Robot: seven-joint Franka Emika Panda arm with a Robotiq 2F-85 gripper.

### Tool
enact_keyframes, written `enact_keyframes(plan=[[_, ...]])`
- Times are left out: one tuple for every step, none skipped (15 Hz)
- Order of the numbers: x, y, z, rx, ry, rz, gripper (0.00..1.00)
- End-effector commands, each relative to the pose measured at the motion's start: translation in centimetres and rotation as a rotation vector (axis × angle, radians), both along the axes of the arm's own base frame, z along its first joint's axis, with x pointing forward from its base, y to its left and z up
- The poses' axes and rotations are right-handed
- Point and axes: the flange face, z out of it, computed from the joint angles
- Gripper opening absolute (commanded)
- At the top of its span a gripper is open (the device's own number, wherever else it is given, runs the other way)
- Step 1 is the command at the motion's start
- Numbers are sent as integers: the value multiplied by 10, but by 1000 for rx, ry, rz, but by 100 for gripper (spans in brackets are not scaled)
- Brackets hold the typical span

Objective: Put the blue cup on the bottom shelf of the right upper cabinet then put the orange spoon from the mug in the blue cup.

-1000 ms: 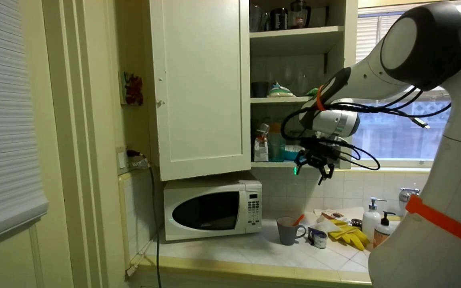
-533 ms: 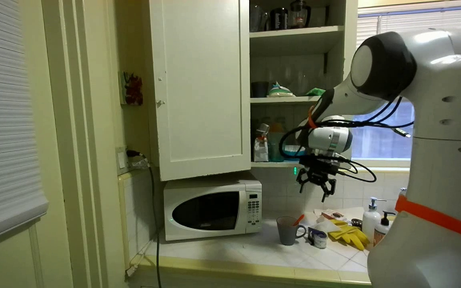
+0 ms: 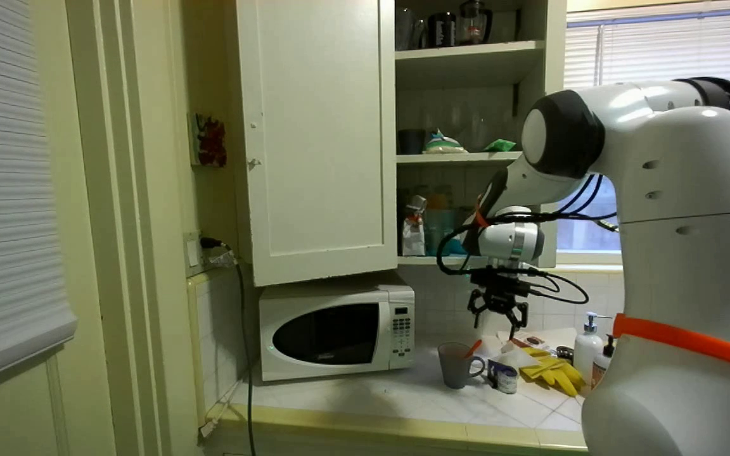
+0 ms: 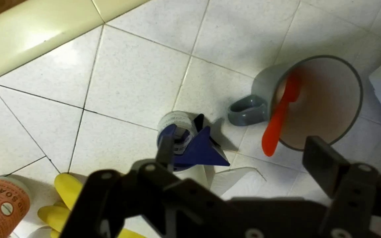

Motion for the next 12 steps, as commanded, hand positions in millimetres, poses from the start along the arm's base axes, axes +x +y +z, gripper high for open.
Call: enact_keyframes(plan=[[11,-7,-20,-26,6,42,100],[13,-7,-23,-36,2,50,100],[15,-8,-27,-43,-4,54,100],[16,-8,-30,-47,-11,60,100],[18,-8,-33,-53,-15,66,100],[20,-7,-35,-58,-19,71,100],[21,-7,-37,-59,-19,79,95],[22,-6,-39,-61,-20,85,91],[23,-5,-40,-60,-20,88,92],[24,-4,-39,-59,-23,90,96],[25,-3,-40,-54,-26,94,97],[26,-3,-40,-53,-28,93,98]])
